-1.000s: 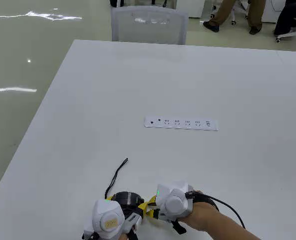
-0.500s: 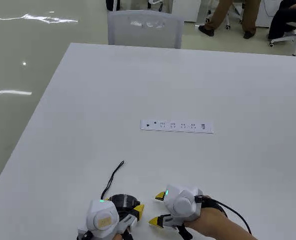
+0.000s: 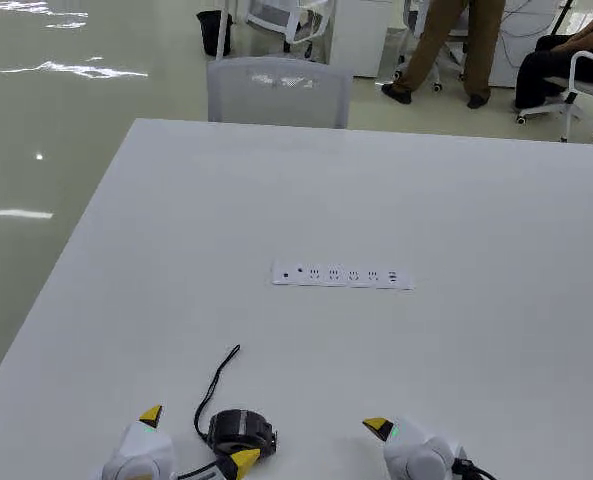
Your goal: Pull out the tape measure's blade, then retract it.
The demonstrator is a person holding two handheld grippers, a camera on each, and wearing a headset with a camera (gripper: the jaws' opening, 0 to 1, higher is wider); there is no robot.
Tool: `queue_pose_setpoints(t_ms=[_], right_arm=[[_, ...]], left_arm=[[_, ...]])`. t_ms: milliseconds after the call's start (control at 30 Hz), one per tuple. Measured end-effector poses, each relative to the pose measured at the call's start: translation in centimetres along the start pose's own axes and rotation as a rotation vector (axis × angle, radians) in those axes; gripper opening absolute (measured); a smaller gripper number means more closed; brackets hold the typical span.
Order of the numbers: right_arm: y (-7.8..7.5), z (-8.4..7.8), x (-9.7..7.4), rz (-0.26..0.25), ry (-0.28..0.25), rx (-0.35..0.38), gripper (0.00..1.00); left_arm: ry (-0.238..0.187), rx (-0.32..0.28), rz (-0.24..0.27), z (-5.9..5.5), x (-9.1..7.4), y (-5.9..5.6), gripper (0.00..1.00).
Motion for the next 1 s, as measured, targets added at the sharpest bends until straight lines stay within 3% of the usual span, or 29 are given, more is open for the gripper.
queue_pose_setpoints(t_ms=[33, 100, 167, 233, 400, 500, 567, 633, 700, 800, 900, 1000], right_arm=[[0.2, -0.1, -0.5, -0.005, -0.008, 0.019, 0.92], [0.2, -0.2, -1.6, -0.02, -0.061, 0.07, 1.0], [-0.4, -0.7, -2.9, -0.069, -0.067, 0.106, 1.0], [-0.9, -0.8, -4.2, -0.106, -0.09, 0.104, 1.0], [-1.0, -1.8, -6.6, -0.136, -0.091, 0.107, 1.0], [-1.3, -2.6, -7.8, -0.163, -0.124, 0.108, 1.0], [-1.2, -2.9, -8.8, -0.19, -0.142, 0.102, 1.0], [-1.0, -3.4, -9.5, -0.201, -0.145, 0.117, 1.0], [-0.9, -4.2, -10.4, -0.211, -0.143, 0.128, 1.0], [-1.4, -5.1, -12.2, -0.269, -0.144, 0.159, 1.0], [-1.8, -6.0, -14.3, -0.321, -0.153, 0.173, 1.0], [-1.3, -7.3, -15.6, -0.34, -0.119, 0.182, 1.0]], left_arm=[[-0.01, -0.023, -0.015, 0.1, -0.4, 0.2, 0.99], [0.01, 0.023, -0.019, 0.0, -1.6, 0.9, 0.99], [-0.01, 0.025, -0.044, 0.2, -2.7, 1.4, 0.99], [-0.004, 0.04, -0.042, 0.1, -3.5, 2.0, 0.99], [0.029, 0.079, -0.044, -0.4, -5.7, 2.7, 0.99], [0.041, 0.062, -0.053, -1.1, -7.1, 3.0, 0.99], [0.057, 0.08, -0.057, -2.1, -8.4, 4.1, 0.99], [0.082, 0.118, -0.053, -2.5, -9.5, 4.2, 0.99], [0.101, 0.115, -0.036, -3.1, -10.5, 5.4, 0.99], [0.087, 0.128, -0.043, -3.1, -11.8, 5.1, 0.99], [0.108, 0.125, -0.058, -3.3, -12.9, 4.6, 0.99], [0.113, 0.1, -0.058, -3.7, -13.8, 4.7, 0.99]])
Point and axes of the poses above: the centre of the closed fingertips' face, and the gripper's own axes: x roughly forward along the fingers, y roughly to its left, z roughly out of its top, the point moved 3 cm from there along -x, roughly backward along the fingers
